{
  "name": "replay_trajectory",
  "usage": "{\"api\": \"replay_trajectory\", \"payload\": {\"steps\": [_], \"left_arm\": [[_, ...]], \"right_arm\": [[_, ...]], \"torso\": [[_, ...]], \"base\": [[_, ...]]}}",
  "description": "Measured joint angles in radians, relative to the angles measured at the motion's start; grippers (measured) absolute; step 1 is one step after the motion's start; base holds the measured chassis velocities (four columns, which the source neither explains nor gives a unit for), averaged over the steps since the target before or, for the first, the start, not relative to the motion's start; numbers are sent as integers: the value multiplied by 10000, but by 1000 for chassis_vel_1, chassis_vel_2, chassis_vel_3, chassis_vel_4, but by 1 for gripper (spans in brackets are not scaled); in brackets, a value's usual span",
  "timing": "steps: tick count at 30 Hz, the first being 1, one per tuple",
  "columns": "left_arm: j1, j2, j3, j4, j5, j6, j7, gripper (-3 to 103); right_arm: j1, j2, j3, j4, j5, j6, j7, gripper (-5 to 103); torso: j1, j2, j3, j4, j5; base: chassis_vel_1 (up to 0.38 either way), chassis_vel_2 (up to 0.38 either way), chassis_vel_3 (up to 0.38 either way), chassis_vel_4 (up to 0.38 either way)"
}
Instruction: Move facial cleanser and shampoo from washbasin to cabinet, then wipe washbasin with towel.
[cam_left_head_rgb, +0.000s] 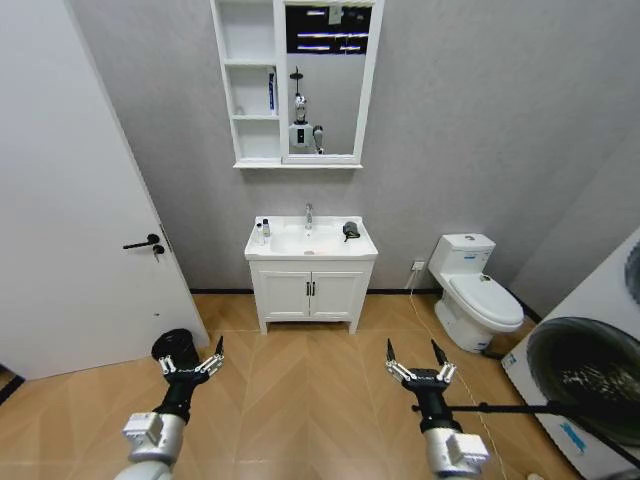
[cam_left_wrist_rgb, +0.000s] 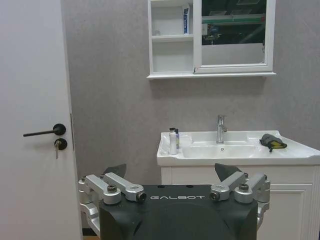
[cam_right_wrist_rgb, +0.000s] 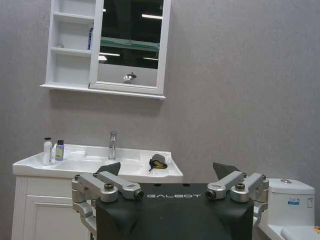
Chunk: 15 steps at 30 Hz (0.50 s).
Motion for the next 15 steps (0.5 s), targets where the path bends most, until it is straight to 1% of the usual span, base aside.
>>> {"api": "replay_trajectory", "payload": {"steps": [15], "left_arm": [[-57,9,108,43,71,22,26,97]], "right_arm": [[-42,61,60,-34,340,-20,-322,100]], "torso": [[0,0,0,-1,0]], "base": [[0,0,0,0]]}}
